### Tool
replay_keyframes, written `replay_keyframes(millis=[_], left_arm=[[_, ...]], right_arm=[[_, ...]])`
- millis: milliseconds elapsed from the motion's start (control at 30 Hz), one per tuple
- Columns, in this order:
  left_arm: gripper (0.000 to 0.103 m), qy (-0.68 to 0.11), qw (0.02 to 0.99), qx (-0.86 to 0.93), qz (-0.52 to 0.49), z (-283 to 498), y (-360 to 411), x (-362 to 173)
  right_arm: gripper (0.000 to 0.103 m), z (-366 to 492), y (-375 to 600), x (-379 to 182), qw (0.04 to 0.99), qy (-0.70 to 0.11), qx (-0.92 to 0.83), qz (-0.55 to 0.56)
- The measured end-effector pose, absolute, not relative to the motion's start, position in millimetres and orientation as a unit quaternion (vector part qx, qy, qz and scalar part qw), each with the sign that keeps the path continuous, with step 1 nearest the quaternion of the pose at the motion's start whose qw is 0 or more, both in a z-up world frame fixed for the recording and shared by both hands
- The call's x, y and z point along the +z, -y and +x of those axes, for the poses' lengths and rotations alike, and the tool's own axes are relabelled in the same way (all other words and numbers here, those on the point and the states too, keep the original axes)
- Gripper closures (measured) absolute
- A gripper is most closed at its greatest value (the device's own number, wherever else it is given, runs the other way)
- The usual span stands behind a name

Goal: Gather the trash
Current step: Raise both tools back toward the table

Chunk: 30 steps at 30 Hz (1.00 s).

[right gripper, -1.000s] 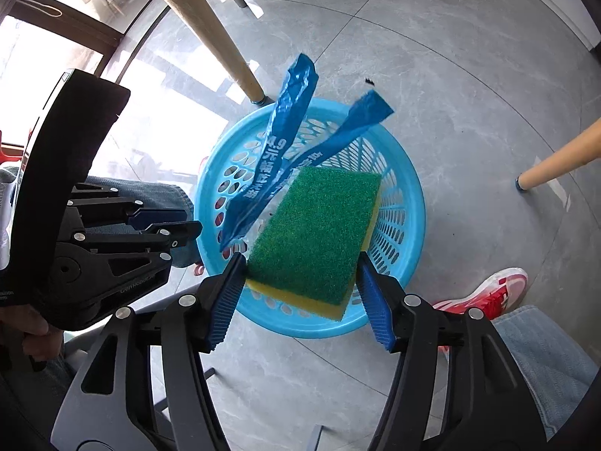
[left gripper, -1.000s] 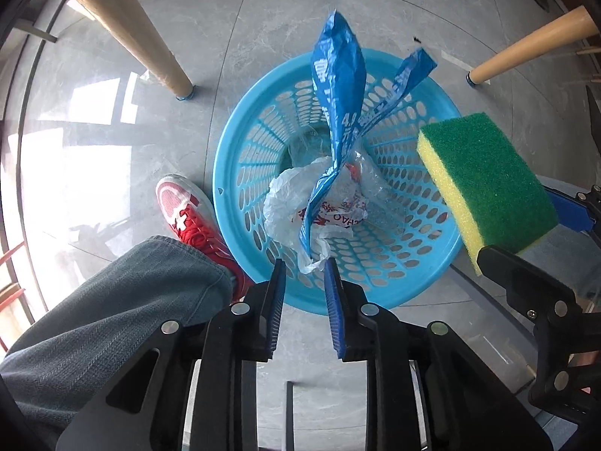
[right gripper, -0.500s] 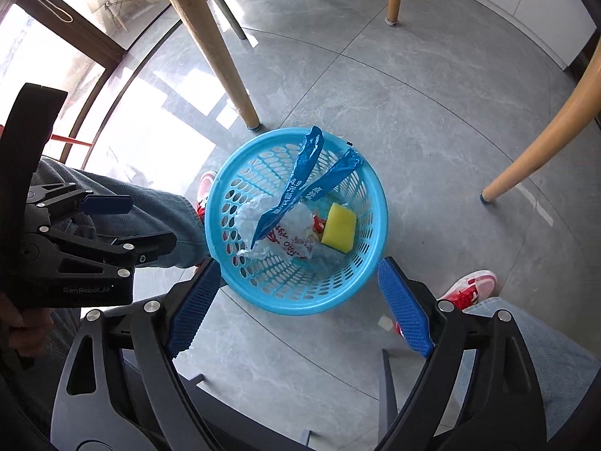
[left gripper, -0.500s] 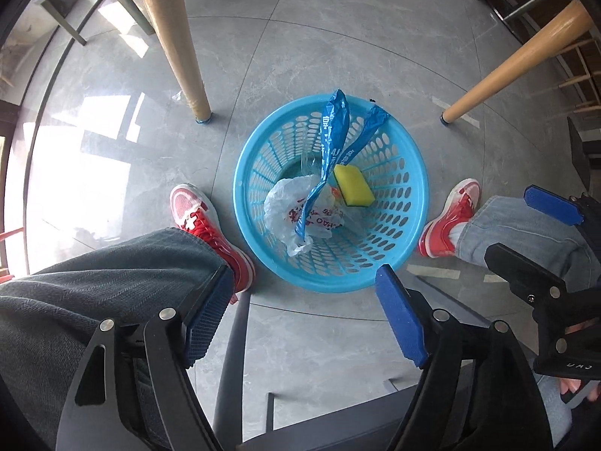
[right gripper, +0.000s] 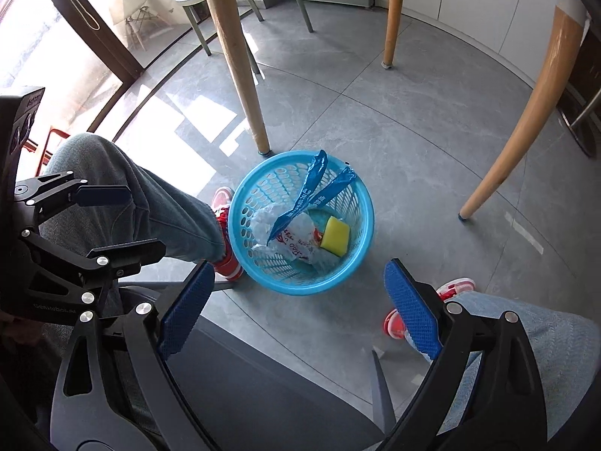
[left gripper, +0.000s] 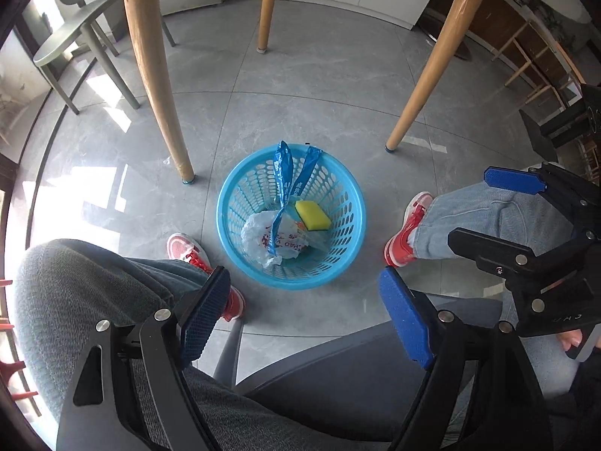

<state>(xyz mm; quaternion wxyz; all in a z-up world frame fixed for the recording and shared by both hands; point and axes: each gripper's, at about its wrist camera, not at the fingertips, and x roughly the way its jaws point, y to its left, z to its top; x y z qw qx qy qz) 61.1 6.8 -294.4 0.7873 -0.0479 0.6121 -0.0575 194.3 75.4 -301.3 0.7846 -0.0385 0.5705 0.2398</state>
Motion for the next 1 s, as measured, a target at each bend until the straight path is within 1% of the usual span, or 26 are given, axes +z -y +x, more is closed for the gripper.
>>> replay_keyframes(millis=[167, 333, 533, 633, 700, 900, 1000], left_arm=[[0.022, -0.576, 0.813, -0.068, -0.037, 43, -5, -260], [0.022, -0.552, 0.830, -0.072, -0.030, 38, -2, -237], [0.022, -0.509, 0.857, -0.079, -0.030, 37, 4, -197], [0.020, -0.485, 0.871, -0.080, -0.029, 36, 4, -176], [0.019, -0.472, 0.878, -0.079, -0.030, 36, 3, -165], [0.019, -0.448, 0.891, -0.065, -0.030, 37, -4, -146], [0.016, -0.437, 0.897, -0.060, -0.032, 40, -7, -137]], right_arm=[[0.014, 171, -66, -270, 0.796, -0.547, 0.256, -0.028], [0.014, 156, -55, -242, 0.814, -0.519, 0.261, -0.010], [0.014, 150, -54, -195, 0.842, -0.467, 0.270, 0.005], [0.014, 146, -53, -172, 0.853, -0.443, 0.274, 0.005], [0.012, 145, -51, -161, 0.860, -0.431, 0.274, 0.005], [0.012, 145, -45, -136, 0.872, -0.407, 0.270, 0.010], [0.012, 148, -42, -129, 0.879, -0.395, 0.267, 0.015]])
